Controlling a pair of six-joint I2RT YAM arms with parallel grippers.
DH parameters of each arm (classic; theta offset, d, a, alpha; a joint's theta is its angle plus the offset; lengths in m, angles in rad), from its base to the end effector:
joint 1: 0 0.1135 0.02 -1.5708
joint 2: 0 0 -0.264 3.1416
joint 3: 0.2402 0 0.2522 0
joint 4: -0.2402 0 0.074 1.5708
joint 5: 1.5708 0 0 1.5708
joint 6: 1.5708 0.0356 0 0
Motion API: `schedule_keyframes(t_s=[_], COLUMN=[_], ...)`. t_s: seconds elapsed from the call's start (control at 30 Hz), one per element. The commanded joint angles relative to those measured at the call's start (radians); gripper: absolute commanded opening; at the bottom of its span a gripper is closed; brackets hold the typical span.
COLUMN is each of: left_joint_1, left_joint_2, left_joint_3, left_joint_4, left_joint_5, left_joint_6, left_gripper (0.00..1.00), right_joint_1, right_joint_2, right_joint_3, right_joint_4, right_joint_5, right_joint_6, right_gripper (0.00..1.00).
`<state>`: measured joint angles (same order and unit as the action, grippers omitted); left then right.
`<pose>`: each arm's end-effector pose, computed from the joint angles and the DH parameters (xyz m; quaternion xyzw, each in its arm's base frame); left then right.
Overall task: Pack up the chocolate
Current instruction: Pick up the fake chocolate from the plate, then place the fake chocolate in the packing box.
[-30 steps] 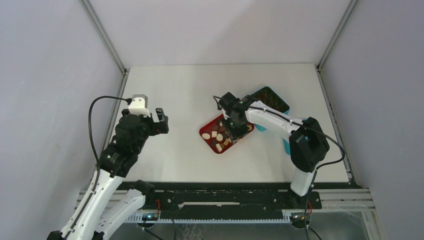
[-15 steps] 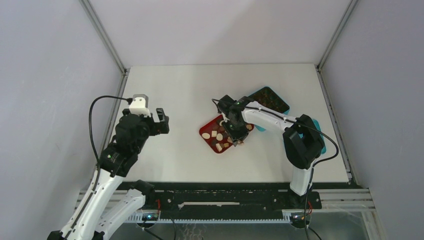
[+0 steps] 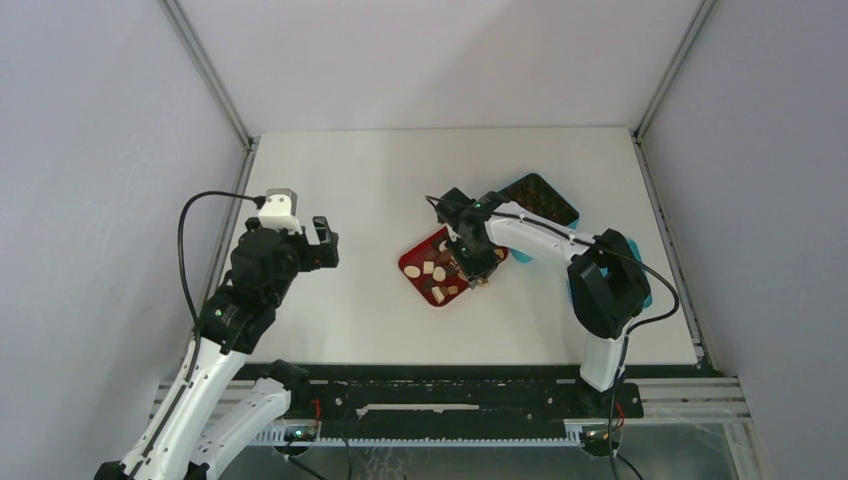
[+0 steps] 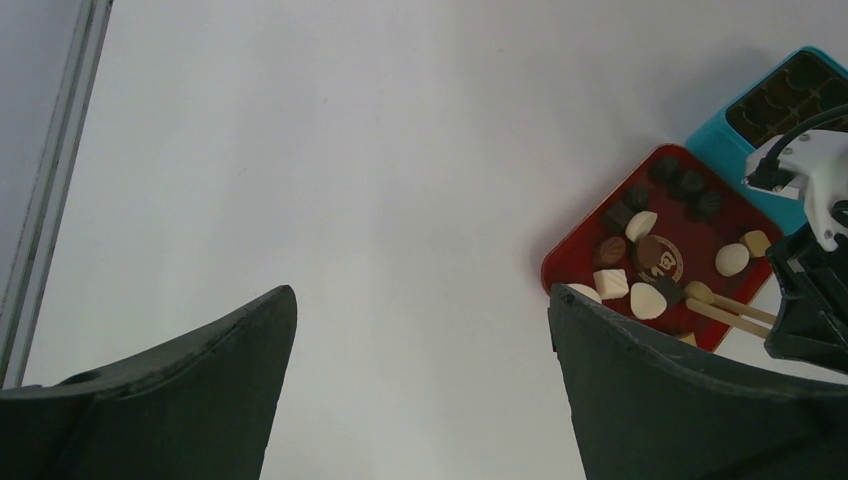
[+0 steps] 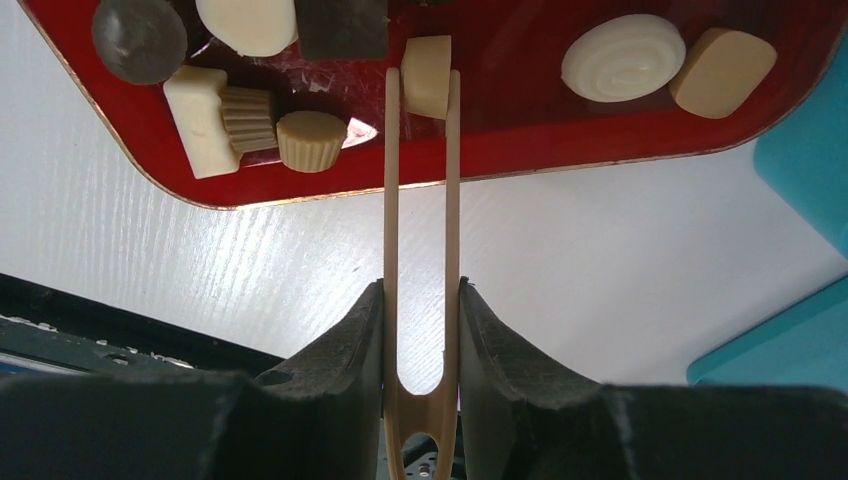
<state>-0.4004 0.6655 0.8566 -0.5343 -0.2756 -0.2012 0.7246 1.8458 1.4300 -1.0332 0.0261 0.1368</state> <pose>0.1358 -0.0470 0.3455 0.0018 0.8136 -0.0618 0.5782 0.2652 0.2335 0.2147 -0.2884 0.9555 0.0136 0.0607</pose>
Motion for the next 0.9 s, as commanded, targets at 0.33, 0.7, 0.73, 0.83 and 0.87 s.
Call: schedule_keyframes(t_s=[0.33, 0.7, 0.73, 0.83, 0.87], left_joint_1=[0.009, 0.009, 0.009, 0.009, 0.009], left_joint_2=[-0.034, -0.094, -0.098, -0.108, -0.109], left_joint_3=[-0.024, -0.054, -0.058, -0.072, -0.075], left_joint_4=[0.023, 0.020, 0.022, 0.032, 0.034], left_joint_5=[0.030, -0.005, -0.007, -0.007, -0.005], left_joint_6=[0.002, 0.022, 0.023, 0.023, 0.023], left_gripper=[1.00, 1.00, 1.00, 1.00, 1.00], right_joint_1=[-0.154, -0.381, -0.399, -0.458, -0.474], right_joint_2=[-0.203, -0.194, -0.187, -0.156, -0.145], right_joint_3=[0.026, 0.075, 0.079, 0.101, 0.109], right_joint_4=[0.002, 0.003, 0.012, 0.026, 0.031], right_joint_5=[0.081, 0.232, 0.239, 0.258, 0.264], right_joint_6=[-0.005, 0.028, 0.027, 0.023, 0.021], right_gripper=[0.03, 0.03, 0.03, 0.04, 0.04])
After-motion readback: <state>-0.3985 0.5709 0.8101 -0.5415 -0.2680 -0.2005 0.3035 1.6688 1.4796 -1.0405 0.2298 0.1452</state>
